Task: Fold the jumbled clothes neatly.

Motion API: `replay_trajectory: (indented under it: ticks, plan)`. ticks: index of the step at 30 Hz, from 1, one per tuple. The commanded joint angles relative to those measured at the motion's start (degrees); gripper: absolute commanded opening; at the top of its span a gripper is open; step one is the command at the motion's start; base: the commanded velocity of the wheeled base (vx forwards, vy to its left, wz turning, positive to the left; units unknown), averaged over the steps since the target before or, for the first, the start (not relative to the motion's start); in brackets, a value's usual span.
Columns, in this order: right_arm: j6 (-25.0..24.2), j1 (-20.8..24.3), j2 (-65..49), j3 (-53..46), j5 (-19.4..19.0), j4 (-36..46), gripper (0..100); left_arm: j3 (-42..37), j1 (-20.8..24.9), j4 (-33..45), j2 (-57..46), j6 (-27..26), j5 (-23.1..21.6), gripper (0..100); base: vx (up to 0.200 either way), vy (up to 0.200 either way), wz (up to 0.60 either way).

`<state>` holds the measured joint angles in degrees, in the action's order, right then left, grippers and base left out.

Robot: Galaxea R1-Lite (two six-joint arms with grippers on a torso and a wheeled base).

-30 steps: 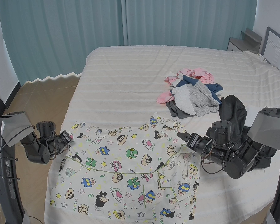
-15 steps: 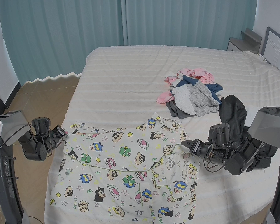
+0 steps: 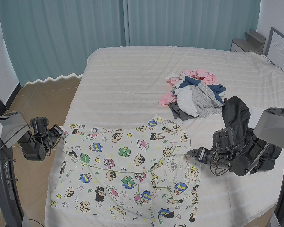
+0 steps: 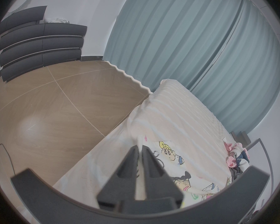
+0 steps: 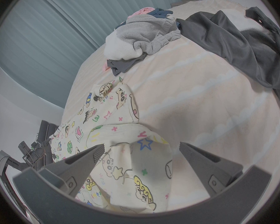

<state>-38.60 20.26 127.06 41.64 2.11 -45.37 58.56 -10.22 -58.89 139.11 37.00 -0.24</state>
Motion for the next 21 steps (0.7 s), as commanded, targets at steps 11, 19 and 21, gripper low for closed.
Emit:
replay_trajectory:
  ticks: [11,19,21]
  plan:
    - [1.3,0.1,1.6,-1.3,-2.5,0.5,100,-0.4,-0.1,0.0,-0.6,1.2,-0.2,100,0.0,0.0,0.0]
    - [2.6,0.8,4.0,-1.1,-2.7,0.3,100,-0.5,-0.4,0.4,-2.2,5.6,-1.5,100,0.0,0.0,0.0]
    - [2.6,1.1,4.0,-1.0,-2.8,0.2,100,-0.6,-0.5,0.4,-2.2,5.6,-1.5,100,0.0,0.0,0.0]
